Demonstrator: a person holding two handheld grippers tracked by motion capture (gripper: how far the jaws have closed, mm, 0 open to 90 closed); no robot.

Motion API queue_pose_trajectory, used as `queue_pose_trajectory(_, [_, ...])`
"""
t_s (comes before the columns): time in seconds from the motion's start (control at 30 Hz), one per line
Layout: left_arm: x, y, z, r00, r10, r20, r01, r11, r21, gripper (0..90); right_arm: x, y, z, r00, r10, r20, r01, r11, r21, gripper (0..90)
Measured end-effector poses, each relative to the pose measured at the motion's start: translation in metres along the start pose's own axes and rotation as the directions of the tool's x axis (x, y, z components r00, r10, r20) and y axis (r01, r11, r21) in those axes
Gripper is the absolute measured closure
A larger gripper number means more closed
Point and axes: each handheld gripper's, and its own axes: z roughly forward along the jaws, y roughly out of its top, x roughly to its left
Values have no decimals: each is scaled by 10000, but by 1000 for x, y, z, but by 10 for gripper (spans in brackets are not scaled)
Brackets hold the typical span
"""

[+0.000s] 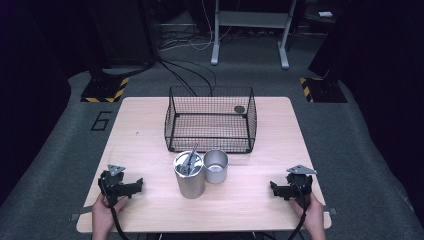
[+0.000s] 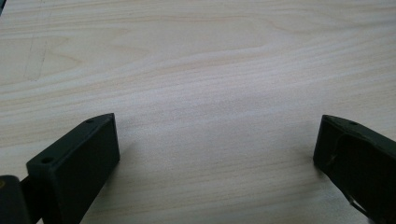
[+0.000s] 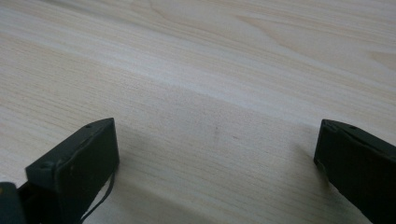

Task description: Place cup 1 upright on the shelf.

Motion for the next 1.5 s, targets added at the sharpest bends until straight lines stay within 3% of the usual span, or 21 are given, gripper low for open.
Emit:
queue_pose_trajectory(0.17, [0,0,0,10000,-16,-32,16,10000,-6,4,-2,-1,-1,9997,-228,-122,228,9997,-4,0])
queue_pose_trajectory(0.57, [-4,-5,-5,9997,-155,-176,155,9999,-3,4,-2,-1,-1,9998,-169,-132,169,9999,1,0])
queue_pose_trajectory(0.73, [-5,-7,-7,10000,-96,11,96,9999,-47,2,-4,0,0,9990,-359,-257,359,9994,2,0])
queue_pose_trajectory(0.77, [-6,-8,-9,9996,-6,285,12,9998,-184,2,-4,0,0,9991,-352,-246,351,9994,-41,0])
queue_pose_trajectory(0.93, [-12,-9,-12,9973,183,713,-150,9988,-475,1,-4,0,0,9991,-349,-249,348,9994,-40,0])
queue_pose_trajectory(1.03, [-21,-8,-18,9915,607,1148,-536,9965,-635,1,-4,0,0,9990,-362,-250,361,9993,-38,0])
queue_pose_trajectory(1.1, [-23,-8,-19,9899,663,1255,-573,9956,-741,1,-4,0,0,9990,-366,-254,365,9993,-30,0])
queue_pose_trajectory(1.2, [-31,-4,-27,9797,904,1788,-762,9935,-847,1,-4,0,0,9990,-364,-250,363,9993,-29,0])
queue_pose_trajectory(1.4, [-44,1,-37,9678,1358,2118,-1094,9852,-1318,0,-4,0,0,9990,-372,-264,372,9993,4,0])
queue_pose_trajectory(1.5, [-51,4,-44,9563,1537,2487,-1194,9818,-1474,0,-4,0,0,9990,-373,-260,373,9993,3,0])
